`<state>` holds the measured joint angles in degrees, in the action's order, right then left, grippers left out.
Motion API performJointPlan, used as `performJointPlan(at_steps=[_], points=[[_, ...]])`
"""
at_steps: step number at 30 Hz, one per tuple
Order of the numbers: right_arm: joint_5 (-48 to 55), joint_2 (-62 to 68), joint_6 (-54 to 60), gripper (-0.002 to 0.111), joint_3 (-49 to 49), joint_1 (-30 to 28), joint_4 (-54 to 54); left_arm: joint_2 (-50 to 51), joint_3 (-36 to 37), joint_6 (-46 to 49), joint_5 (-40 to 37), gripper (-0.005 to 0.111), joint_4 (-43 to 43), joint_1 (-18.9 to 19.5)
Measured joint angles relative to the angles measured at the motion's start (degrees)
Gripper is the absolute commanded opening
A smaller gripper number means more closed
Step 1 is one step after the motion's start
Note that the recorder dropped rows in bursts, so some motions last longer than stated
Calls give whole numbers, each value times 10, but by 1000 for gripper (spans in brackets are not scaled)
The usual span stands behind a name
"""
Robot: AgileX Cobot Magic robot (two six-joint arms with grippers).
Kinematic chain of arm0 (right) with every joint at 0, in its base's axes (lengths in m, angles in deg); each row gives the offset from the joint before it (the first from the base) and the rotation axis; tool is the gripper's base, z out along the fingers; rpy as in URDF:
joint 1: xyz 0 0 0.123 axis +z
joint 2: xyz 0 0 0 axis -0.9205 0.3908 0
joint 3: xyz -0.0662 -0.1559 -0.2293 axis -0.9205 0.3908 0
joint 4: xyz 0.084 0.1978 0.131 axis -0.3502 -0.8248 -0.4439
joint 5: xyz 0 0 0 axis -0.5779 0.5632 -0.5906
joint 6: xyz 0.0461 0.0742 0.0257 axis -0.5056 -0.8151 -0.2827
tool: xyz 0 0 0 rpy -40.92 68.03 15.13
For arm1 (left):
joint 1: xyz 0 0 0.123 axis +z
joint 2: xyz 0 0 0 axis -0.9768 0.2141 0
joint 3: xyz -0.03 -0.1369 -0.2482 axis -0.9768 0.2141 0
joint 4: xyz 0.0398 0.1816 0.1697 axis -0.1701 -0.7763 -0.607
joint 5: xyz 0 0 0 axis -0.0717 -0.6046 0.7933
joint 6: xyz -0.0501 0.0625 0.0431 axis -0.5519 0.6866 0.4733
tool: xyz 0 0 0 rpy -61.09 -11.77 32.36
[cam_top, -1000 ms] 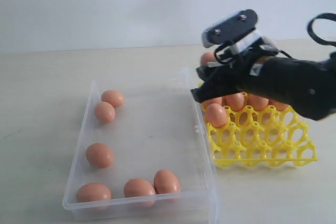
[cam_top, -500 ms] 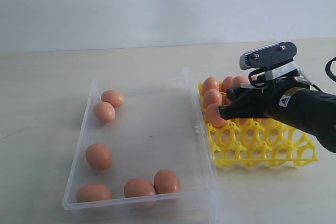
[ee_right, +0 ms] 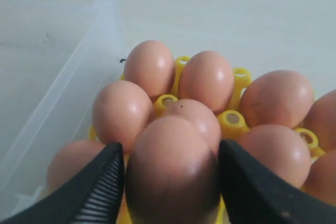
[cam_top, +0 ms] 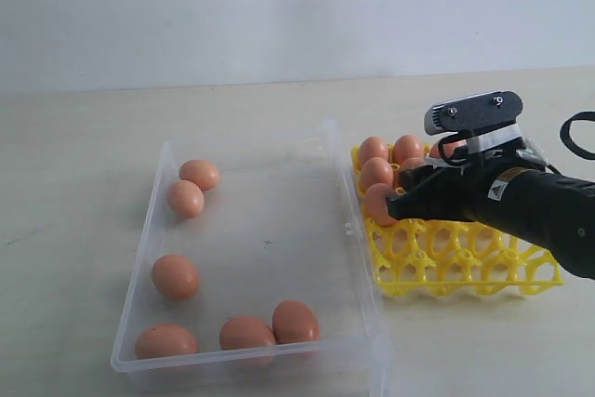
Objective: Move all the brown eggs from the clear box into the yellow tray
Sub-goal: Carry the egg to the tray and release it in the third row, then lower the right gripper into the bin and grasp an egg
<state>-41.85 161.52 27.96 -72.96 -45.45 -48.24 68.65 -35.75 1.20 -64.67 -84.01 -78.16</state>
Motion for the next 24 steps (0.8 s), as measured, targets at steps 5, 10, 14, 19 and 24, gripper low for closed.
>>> performJointPlan(at_steps=[5,10,14,19,24], points=[[18,-26,0,46,0,0,-2,0,0,0,0,0,0,0],[149,-98,17,2,-33,0,-3,0,0,0,0,0,0,0],[319,-137,25,0,-126,13,34,0,0,0,0,0,0,0],[497,-125,27,0,-263,74,35,0,0,0,0,0,0,0],[613,-57,53,17,-374,139,-65,0,0,0,0,0,0,0]])
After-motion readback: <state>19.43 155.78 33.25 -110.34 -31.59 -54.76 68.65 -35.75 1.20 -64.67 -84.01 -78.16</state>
